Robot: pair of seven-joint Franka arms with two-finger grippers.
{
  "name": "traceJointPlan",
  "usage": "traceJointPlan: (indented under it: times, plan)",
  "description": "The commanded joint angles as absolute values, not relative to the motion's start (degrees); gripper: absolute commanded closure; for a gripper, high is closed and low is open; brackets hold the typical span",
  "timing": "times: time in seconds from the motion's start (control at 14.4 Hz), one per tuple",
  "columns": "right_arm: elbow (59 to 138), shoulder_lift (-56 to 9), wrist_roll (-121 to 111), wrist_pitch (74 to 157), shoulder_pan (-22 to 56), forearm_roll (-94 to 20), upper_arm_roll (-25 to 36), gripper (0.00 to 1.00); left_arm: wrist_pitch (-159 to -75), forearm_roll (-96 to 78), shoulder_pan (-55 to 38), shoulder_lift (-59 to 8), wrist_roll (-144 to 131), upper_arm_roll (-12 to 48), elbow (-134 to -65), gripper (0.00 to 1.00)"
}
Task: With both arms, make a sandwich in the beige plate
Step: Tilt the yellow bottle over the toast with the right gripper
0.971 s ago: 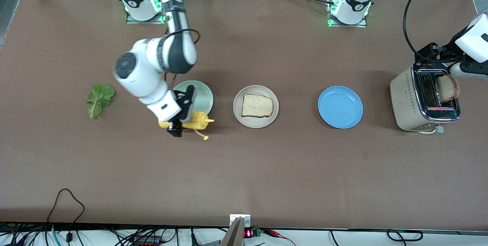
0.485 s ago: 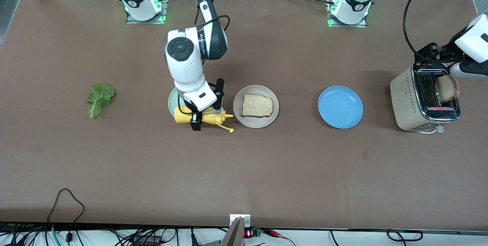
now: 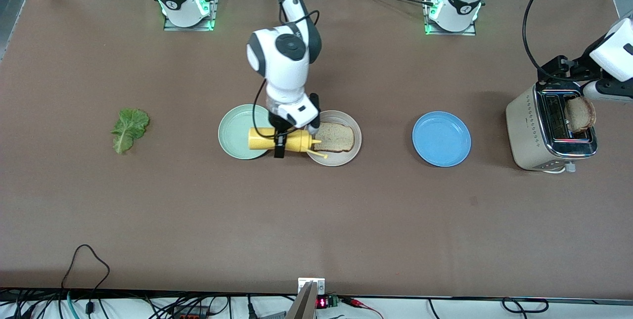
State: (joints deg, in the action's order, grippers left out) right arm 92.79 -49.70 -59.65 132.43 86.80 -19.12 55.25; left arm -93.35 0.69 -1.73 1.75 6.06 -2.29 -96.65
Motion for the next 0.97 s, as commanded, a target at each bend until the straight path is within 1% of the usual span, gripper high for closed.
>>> traceJointPlan:
  times: [0.0, 0.28, 0.69, 0.9]
  plan:
    - [89.13, -53.43, -57.31, 131.40, 88.15, -14.43, 56.60, 0.58, -93.34, 0.18, -1.14, 2.90, 5.89, -1.76, -97.73, 0.00]
    - [87.98, -56.42, -56.95, 130.17, 90.43, -11.08, 56.51, 0.57, -93.34, 0.18, -1.14, 2.90, 5.80, -1.76, -97.65, 0.00]
    - [83.85, -60.99, -54.06, 127.97, 90.70, -9.05, 56.34, 0.57, -93.34, 0.18, -1.14, 2.90, 5.80, -1.76, -97.65, 0.00]
    - [83.85, -61.26, -53.09, 127.88, 90.79, -7.92, 55.46, 0.57, -93.34, 0.18, -1.23, 2.81, 5.80, -1.76, -97.65, 0.00]
